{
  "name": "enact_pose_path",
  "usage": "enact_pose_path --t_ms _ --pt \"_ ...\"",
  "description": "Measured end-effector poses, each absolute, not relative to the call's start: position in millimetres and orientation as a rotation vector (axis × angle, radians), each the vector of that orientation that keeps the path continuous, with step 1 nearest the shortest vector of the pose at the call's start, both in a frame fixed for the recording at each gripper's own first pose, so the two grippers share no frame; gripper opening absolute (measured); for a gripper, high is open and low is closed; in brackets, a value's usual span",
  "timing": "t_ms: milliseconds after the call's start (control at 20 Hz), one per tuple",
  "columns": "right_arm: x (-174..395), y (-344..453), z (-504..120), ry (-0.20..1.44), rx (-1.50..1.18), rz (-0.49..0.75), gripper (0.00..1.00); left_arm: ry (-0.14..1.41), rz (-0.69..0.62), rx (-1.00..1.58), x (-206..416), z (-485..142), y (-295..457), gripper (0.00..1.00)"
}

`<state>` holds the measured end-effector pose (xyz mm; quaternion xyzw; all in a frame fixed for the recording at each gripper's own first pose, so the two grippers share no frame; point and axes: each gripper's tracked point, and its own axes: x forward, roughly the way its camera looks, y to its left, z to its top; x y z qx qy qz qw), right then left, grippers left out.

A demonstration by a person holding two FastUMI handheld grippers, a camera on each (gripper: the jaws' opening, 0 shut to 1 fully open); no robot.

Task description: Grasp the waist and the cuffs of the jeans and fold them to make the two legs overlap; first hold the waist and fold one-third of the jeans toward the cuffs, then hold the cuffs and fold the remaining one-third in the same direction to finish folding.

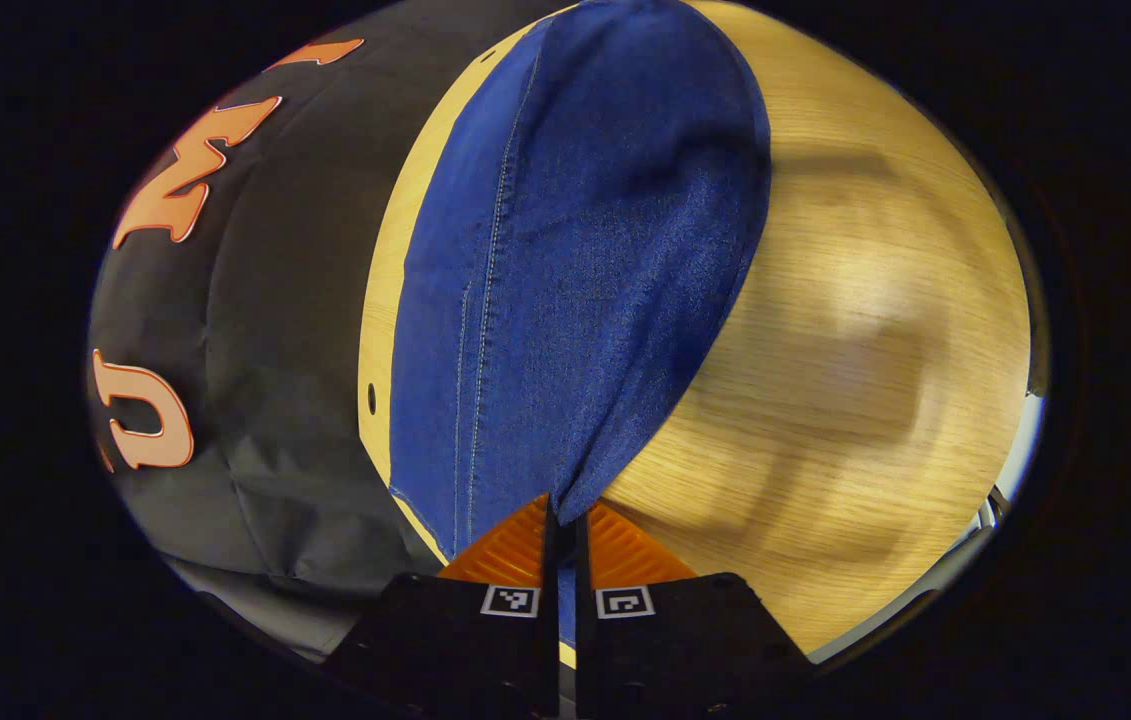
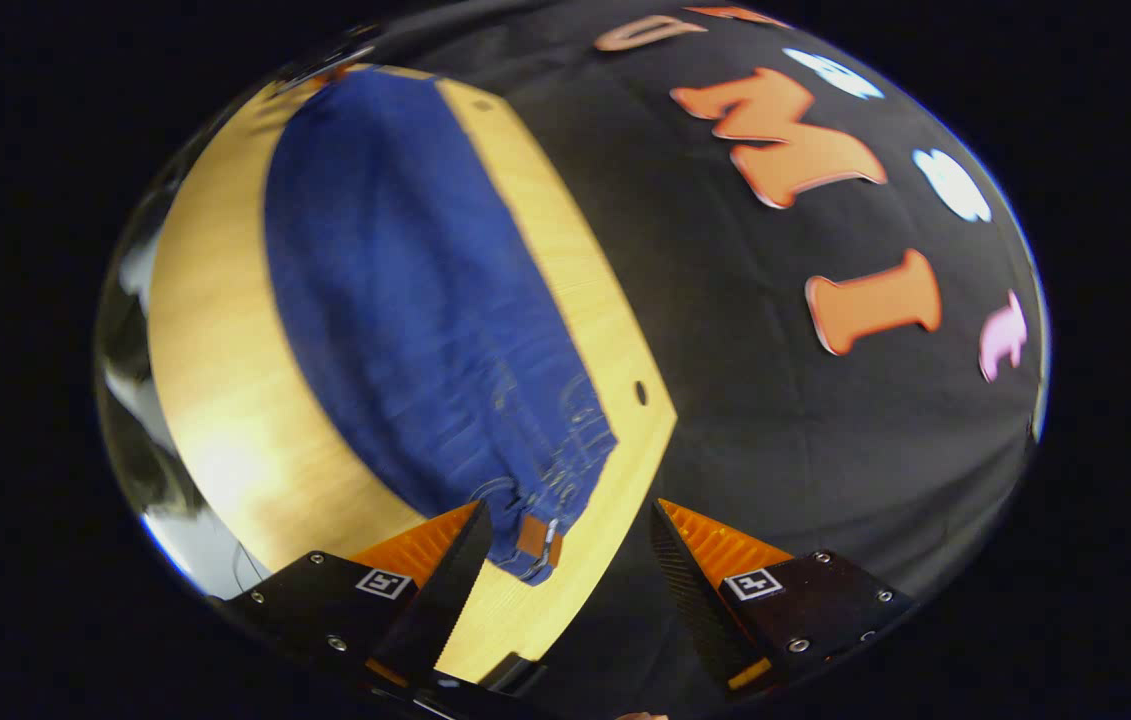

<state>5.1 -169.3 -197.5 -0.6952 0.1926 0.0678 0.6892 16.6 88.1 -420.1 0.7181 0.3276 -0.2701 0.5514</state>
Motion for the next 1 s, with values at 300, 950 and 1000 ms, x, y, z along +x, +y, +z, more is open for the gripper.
enact_pose_path --t_ms 300,950,1000 --pt "11.5 -198.8 -249.2 0.519 -1.803 0.300 0.98 0.792 -0.646 1.708 17.1 -422.3 91.8 0.07" --pt "43.0 -200.9 -272.5 0.537 -1.921 0.354 0.98 0.828 -0.639 1.680 17.8 -424.0 89.9 0.07" --pt "48.0 -199.5 -272.5 0.524 -1.920 0.351 0.98 0.827 -0.640 1.681 17.8 -423.5 89.5 0.06"
